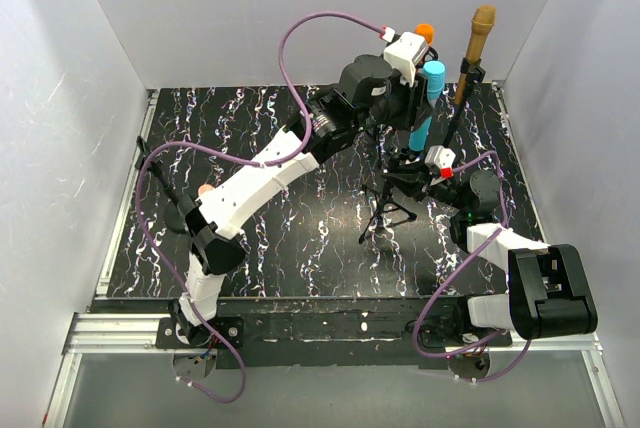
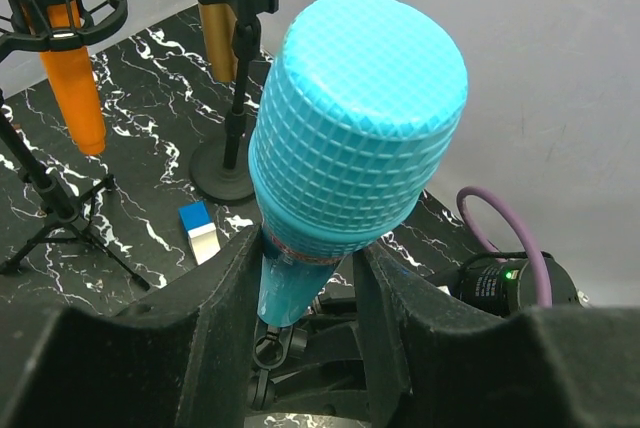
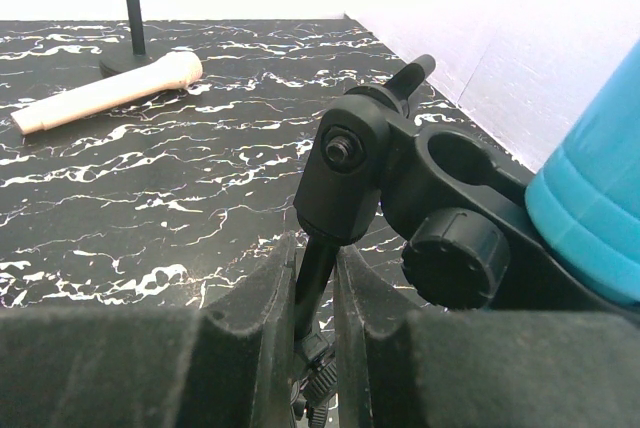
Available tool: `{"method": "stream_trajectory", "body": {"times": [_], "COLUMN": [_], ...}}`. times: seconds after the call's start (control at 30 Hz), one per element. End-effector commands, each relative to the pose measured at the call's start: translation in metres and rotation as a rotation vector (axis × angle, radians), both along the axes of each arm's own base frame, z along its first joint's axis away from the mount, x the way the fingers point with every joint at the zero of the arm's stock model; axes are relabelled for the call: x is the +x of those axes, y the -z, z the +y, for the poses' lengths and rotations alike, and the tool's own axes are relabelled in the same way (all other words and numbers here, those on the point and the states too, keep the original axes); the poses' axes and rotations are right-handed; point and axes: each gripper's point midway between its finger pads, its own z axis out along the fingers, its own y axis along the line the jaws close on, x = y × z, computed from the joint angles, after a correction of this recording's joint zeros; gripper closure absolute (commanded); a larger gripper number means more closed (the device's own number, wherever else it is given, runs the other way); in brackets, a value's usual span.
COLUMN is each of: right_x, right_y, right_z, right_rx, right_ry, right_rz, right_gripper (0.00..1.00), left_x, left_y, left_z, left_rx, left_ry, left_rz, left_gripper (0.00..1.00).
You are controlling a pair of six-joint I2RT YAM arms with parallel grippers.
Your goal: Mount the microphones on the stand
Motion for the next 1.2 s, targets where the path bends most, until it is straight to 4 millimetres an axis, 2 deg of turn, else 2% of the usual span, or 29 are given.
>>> {"method": "stream_trajectory", "body": {"times": [0.0, 0.07, 0.13, 0.33, 0.4, 0.47, 0.57, 0.67, 0.8, 0.97, 1.17], "right_x": [-0.004, -0.004, -0.003, -0.003, -0.003, -0.004, -0.004, -0.005, -0.005, -0.005, -0.004], "right_y": [0.012, 0.011, 0.010, 0.008, 0.007, 0.007, 0.006, 0.004, 0.000, -0.003, -0.004], "right_z": [0.001, 0.000, -0.002, -0.004, -0.004, -0.004, -0.006, -0.007, -0.011, -0.015, -0.017], "right_rx": [-0.040, -0.038, -0.036, -0.028, -0.027, -0.026, -0.024, -0.017, -0.004, 0.011, 0.012], "right_ry": [-0.044, -0.040, -0.035, -0.031, -0.032, -0.033, -0.031, -0.031, -0.021, -0.005, 0.002], "right_rz": [-0.004, -0.001, -0.004, -0.006, -0.007, -0.008, -0.013, -0.013, -0.013, -0.014, -0.016], "right_gripper": [0.99, 0.99, 0.99, 0.99, 0.99, 0.99, 0.99, 0.93, 0.82, 0.72, 0.65], "left_x": [-0.038, -0.037, -0.038, -0.047, -0.047, -0.045, -0.041, -0.042, -0.041, -0.041, -0.042], "left_y": [0.113, 0.104, 0.103, 0.137, 0.142, 0.139, 0.122, 0.109, 0.098, 0.092, 0.086], "left_z": [0.021, 0.019, 0.017, 0.016, 0.017, 0.017, 0.015, 0.010, 0.006, 0.004, 0.004], "left_rx": [0.329, 0.304, 0.310, 0.407, 0.421, 0.413, 0.364, 0.313, 0.267, 0.241, 0.222], "left_ry": [0.060, 0.064, 0.081, 0.137, 0.133, 0.122, 0.104, 0.105, 0.105, 0.107, 0.111], "left_rz": [0.257, 0.242, 0.241, 0.315, 0.323, 0.314, 0.286, 0.278, 0.270, 0.263, 0.259], "left_gripper": [1.00, 1.00, 1.00, 1.00, 1.00, 1.00, 0.89, 0.75, 0.62, 0.53, 0.47]}}
